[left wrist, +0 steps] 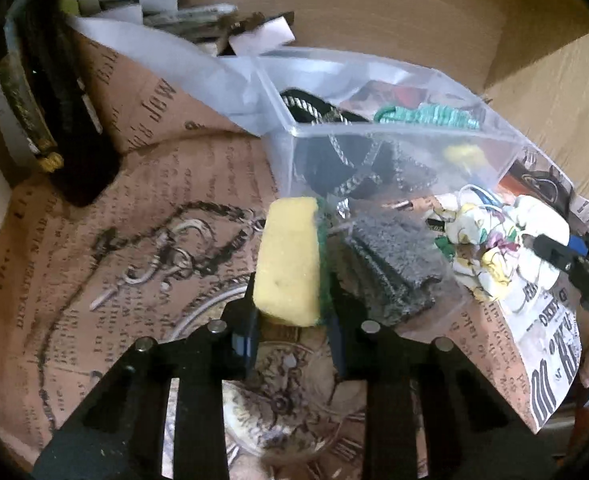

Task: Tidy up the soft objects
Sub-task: 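Grasp the yellow-green sponge with the left tool while the right tool grasps the white sock, then carry the sponge into the clear box with the left tool while the right tool drops the sock in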

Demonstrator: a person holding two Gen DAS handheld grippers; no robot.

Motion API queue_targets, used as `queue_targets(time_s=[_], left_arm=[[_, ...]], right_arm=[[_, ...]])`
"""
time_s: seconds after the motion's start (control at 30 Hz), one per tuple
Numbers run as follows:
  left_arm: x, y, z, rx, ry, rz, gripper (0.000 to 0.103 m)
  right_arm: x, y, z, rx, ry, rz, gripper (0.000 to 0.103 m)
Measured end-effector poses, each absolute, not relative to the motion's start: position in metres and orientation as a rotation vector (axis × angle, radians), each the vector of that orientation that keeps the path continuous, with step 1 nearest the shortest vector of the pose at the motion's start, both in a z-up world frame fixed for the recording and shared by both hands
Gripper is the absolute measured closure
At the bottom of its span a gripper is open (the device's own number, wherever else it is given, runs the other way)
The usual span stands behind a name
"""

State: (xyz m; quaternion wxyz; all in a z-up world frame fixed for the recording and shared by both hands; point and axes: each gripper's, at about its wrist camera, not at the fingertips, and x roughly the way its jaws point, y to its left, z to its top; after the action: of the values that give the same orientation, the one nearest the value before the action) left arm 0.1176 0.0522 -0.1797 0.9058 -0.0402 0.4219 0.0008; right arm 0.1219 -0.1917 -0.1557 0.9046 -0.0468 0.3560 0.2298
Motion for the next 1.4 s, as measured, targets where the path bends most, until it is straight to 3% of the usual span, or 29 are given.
queue_targets(time_s=[0.57, 0.9, 1.4], left_arm=[[0.098, 0.057, -0.088, -0.119, 0.609, -0.002, 0.074], [0.117, 0.05, -0.062, -0.107, 0.542, -0.006, 0.074], [0.183, 0.041, -0.08, -0.127, 0.64, -0.014, 0.074]], right_arm=[[0.121, -0.211, -0.076, -0.037, 0.446, 0.447, 0.068], [0.132, -0.191, -0.035, -0.039, 0.285, 0.507, 0.068], [0.178, -0.132, -0.062, -0.078, 0.409, 0.588, 0.068]])
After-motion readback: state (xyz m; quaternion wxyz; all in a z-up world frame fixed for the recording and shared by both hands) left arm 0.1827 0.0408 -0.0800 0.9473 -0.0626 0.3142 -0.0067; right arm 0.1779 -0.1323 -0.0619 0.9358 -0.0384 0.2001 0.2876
